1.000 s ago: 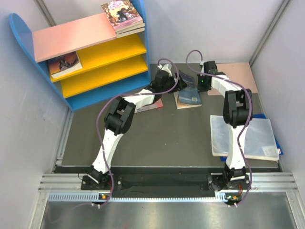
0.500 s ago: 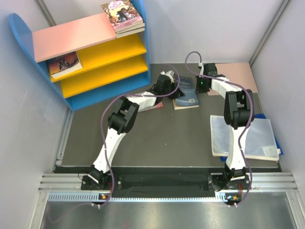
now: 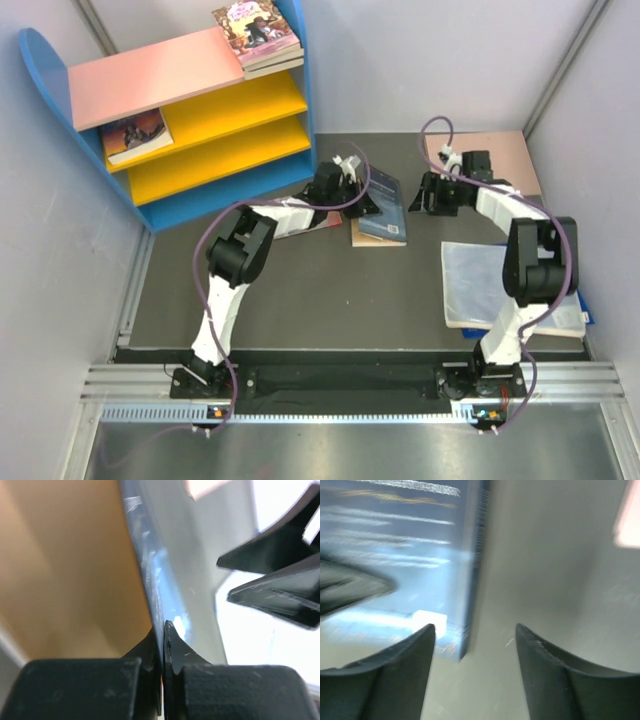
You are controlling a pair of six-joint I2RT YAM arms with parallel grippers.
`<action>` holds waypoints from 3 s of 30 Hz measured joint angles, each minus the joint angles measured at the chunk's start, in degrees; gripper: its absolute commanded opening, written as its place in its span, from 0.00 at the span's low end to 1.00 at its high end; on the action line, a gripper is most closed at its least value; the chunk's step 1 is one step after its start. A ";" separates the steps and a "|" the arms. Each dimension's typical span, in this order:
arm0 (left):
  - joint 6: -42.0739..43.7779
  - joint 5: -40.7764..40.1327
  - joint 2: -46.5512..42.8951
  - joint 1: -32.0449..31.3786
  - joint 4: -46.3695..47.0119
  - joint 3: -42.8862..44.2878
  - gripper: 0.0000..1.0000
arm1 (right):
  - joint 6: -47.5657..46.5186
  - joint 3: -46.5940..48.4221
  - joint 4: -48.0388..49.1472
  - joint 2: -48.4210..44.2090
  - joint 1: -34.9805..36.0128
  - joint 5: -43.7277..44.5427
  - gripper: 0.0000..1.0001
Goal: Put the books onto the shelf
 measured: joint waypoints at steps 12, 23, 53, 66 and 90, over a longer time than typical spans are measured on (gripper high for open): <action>-3.13 15.45 -12.26 1.11 10.71 -12.63 0.00 | 5.90 -12.96 14.29 -6.78 -4.31 -29.11 0.73; -12.44 22.32 -15.39 1.22 21.88 -15.72 0.00 | 20.61 -24.48 36.74 -3.63 -3.89 -40.39 0.72; -30.75 26.16 -12.35 2.45 53.48 -30.32 0.00 | 71.54 -26.29 92.35 14.40 4.22 -42.86 0.00; -20.39 24.22 -18.82 3.61 41.51 -39.50 0.45 | 31.45 -18.97 43.04 2.32 6.88 -33.33 0.00; 14.43 -2.51 -41.31 3.10 -3.63 -48.57 0.99 | 10.95 -11.96 5.20 -22.01 7.06 -25.16 0.00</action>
